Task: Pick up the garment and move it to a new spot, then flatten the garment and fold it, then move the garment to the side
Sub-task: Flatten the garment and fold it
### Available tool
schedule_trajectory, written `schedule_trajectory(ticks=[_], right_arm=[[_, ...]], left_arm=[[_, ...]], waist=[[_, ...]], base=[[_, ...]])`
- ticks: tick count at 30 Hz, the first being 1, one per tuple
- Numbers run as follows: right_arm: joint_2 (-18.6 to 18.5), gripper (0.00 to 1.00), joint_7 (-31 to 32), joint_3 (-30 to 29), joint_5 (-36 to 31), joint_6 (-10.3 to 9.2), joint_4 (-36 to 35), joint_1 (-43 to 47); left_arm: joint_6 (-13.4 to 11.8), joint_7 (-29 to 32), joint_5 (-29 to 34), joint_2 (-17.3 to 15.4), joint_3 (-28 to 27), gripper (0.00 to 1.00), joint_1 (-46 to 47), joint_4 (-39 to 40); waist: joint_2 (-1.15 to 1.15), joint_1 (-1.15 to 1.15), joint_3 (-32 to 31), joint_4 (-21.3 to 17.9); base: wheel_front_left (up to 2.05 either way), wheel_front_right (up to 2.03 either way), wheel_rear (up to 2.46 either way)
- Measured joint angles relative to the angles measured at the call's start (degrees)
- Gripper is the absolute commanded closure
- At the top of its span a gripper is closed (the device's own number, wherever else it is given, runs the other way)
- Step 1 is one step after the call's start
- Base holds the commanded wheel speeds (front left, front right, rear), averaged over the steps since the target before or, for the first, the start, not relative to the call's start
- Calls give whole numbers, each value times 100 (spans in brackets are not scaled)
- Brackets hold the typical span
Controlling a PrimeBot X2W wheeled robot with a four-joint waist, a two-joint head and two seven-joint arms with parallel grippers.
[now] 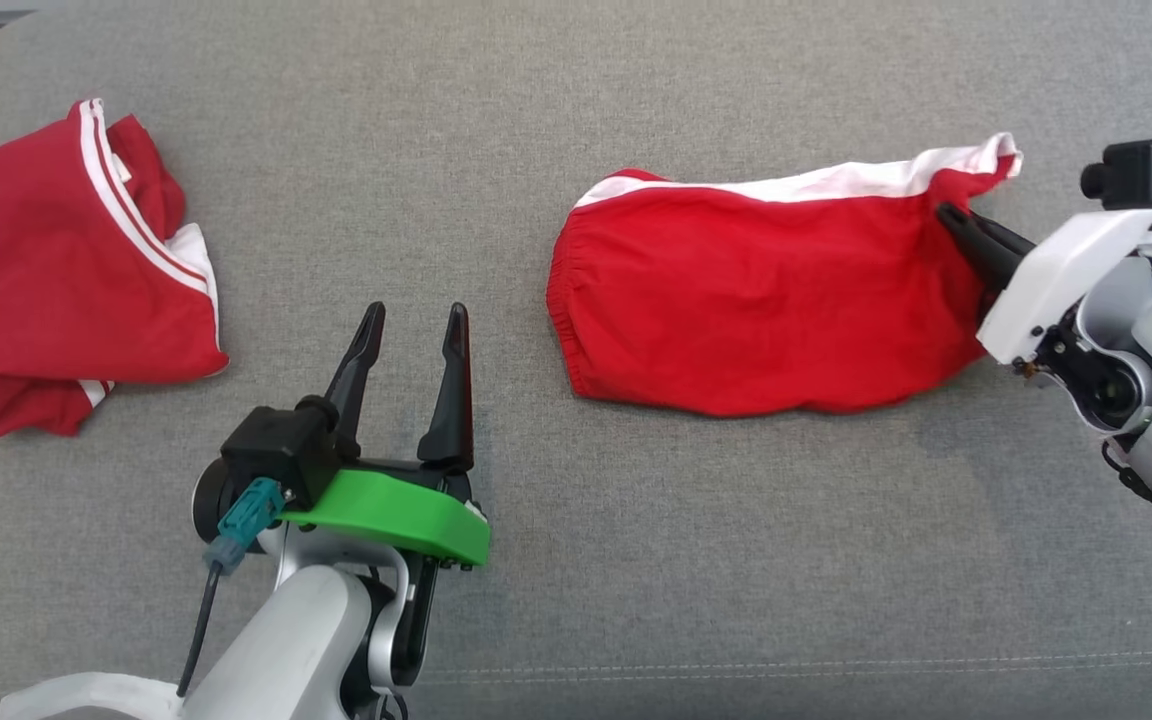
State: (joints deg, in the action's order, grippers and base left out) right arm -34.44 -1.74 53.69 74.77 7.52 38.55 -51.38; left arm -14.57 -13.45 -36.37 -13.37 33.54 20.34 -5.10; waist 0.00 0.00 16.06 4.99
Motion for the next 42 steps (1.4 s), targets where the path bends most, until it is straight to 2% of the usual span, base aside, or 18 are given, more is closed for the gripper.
schedule_trajectory(ticks=[8, 13, 17, 25, 37, 38, 39, 41, 42], right_arm=[[129, 100, 200, 142, -213, -1, -758, -198], [405, 100, 393, 176, -331, -1, -1054, -258], [773, 100, 598, 176, -392, -2, -1048, -288], [1526, 100, 832, 148, -612, -2, -374, -291], [2310, 100, 1098, 298, -1107, -3, 1027, -563], [2365, 87, 1124, 322, -1141, -3, 1125, -587], [2423, 63, 1123, 333, -1170, -3, 1210, -609], [2515, 0, 1124, 366, -1227, -3, 1374, -673], [2555, 0, 1124, 389, -1248, -3, 1424, -694]], left_arm=[[-8, 0, -79, 1, 15, 0, -141, 46], [-12, -8, -113, 9, 35, 0, -221, 87], [-11, -8, -134, 18, 70, 0, -266, 107], [-4, -8, -148, 104, 155, 0, -274, 123], [51, -18, -149, 216, 249, 0, -193, 25], [54, -22, -149, 224, 256, 0, -183, 7], [64, -22, -149, 234, 260, 0, -174, -4], [73, -23, -153, 255, 272, 0, -152, -32], [78, -24, -160, 261, 274, 0, -145, -41]], waist=[[0, 0, -237, 28], [0, 0, -370, 112], [0, 0, -448, 201], [0, 0, -521, 430], [0, 0, -500, 683], [0, 0, -500, 690], [0, 0, -501, 694], [0, 0, -507, 701], [0, 0, -510, 701]], base=[[0, 0, 0], [0, 0, 0], [0, 0, 0], [0, 0, 0], [0, 0, 0], [0, 0, 0], [0, 0, 0], [0, 0, 0], [0, 0, 0]])
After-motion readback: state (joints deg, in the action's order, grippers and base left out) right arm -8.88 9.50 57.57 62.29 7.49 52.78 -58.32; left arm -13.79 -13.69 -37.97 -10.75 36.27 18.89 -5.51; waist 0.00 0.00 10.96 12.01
